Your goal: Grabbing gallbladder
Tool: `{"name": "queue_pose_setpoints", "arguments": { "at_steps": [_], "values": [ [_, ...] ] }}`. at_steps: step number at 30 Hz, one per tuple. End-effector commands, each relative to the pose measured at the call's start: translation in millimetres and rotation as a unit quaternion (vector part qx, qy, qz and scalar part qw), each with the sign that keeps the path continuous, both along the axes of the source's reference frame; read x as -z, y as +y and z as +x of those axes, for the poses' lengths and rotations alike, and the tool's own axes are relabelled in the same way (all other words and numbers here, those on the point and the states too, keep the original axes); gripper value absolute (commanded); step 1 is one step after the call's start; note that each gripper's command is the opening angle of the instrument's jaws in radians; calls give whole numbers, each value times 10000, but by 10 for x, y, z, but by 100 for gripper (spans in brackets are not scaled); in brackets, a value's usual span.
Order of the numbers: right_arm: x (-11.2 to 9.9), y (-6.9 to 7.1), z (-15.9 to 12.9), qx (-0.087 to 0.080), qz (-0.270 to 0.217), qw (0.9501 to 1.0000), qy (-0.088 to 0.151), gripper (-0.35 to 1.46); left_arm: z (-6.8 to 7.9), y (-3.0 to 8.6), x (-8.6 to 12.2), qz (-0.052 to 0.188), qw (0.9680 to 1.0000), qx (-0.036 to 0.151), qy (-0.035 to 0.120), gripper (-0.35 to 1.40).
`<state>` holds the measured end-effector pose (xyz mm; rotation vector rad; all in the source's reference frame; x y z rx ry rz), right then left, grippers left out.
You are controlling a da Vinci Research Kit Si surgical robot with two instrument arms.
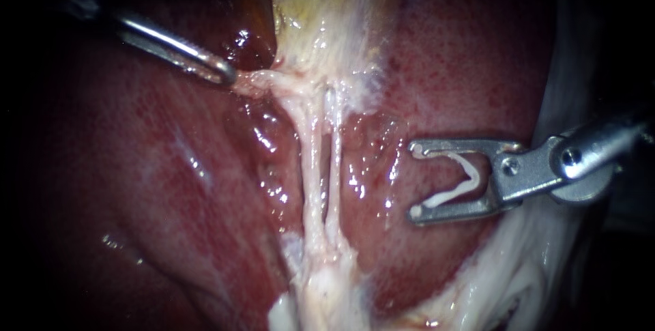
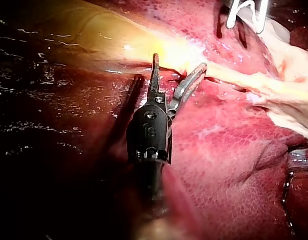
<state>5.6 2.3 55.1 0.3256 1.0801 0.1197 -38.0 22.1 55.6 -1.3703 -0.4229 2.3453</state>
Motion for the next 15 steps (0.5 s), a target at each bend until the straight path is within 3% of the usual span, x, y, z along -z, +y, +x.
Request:
{"name": "queue_pose_setpoints", "arguments": {
  "at_steps": [1,5,9,13,15],
  "values": [
    [0,0,0,-1,0,10000,0,48,-3,-5,-5,-45,10000,-15,2,44],
    [0,0,0,-1,0,10000,0,48,-9,-24,-26,14,9999,21,144,31],
    [0,0,0,-1,0,10000,1,48,-11,-36,-45,100,9995,34,295,22],
    [0,0,0,-2,0,10000,0,48,-9,-38,-55,142,9992,8,377,19],
    [0,0,0,-1,0,10000,0,48,-7,-37,-55,143,9992,5,375,9]
  ]
}}
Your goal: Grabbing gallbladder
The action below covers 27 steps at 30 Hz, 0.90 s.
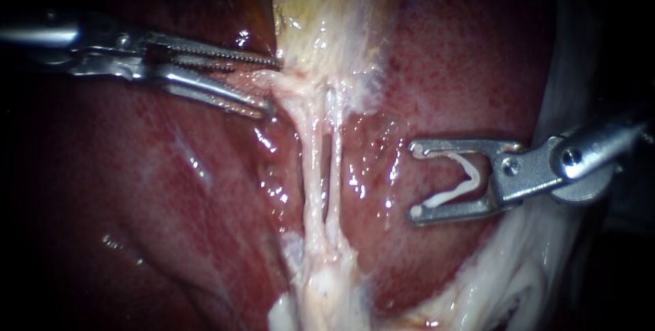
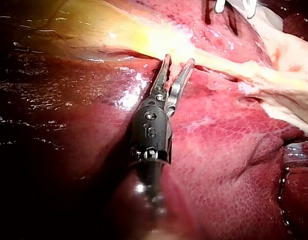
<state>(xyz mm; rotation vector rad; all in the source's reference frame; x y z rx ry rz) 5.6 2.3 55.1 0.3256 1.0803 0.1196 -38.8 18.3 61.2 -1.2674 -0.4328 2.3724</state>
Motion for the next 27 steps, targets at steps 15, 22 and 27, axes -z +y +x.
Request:
{"name": "queue_pose_setpoints", "arguments": {
  "at_steps": [15,22,27],
  "values": [
    [0,0,0,0,0,10000,0,48,14,3,13,394,9989,-4,269,-35],
    [1,0,-1,2,0,10000,1,48,34,34,79,531,9983,116,221,-35],
    [0,0,-1,2,0,10000,1,48,56,52,105,533,9980,291,165,-35]
  ]
}}
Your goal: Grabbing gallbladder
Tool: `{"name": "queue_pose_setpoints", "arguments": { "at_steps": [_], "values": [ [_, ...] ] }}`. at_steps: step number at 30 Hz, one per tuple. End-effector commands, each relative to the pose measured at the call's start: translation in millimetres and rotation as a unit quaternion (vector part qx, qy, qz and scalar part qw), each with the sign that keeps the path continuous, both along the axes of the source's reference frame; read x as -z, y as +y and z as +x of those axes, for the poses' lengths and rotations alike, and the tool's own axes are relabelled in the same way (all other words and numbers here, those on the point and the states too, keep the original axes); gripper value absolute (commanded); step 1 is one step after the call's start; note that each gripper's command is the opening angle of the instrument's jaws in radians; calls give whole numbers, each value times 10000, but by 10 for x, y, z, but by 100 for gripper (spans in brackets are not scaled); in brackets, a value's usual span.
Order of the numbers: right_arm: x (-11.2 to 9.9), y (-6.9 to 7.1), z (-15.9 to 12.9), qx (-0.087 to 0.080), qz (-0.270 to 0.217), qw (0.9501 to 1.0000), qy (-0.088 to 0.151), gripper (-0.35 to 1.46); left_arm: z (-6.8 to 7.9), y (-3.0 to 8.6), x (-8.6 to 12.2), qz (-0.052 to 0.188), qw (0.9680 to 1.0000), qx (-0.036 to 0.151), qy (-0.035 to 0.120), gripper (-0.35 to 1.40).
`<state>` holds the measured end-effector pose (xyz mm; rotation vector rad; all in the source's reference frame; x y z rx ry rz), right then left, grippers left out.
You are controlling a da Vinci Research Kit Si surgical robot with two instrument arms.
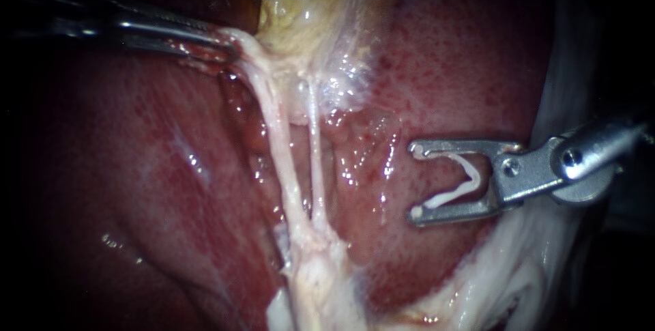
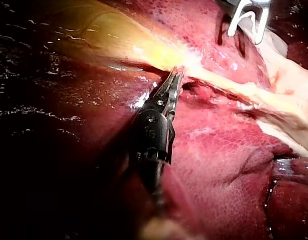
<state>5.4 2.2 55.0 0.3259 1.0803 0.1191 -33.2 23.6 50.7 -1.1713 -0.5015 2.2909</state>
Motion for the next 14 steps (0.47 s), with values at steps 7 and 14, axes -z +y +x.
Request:
{"name": "queue_pose_setpoints", "arguments": {
  "at_steps": [7,14],
  "values": [
    [0,0,0,-1,0,10000,1,48,6,1,-1,-28,10000,53,18,-35],
    [0,0,0,-1,0,10000,1,48,5,1,-2,-29,10000,67,28,-35]
  ]
}}
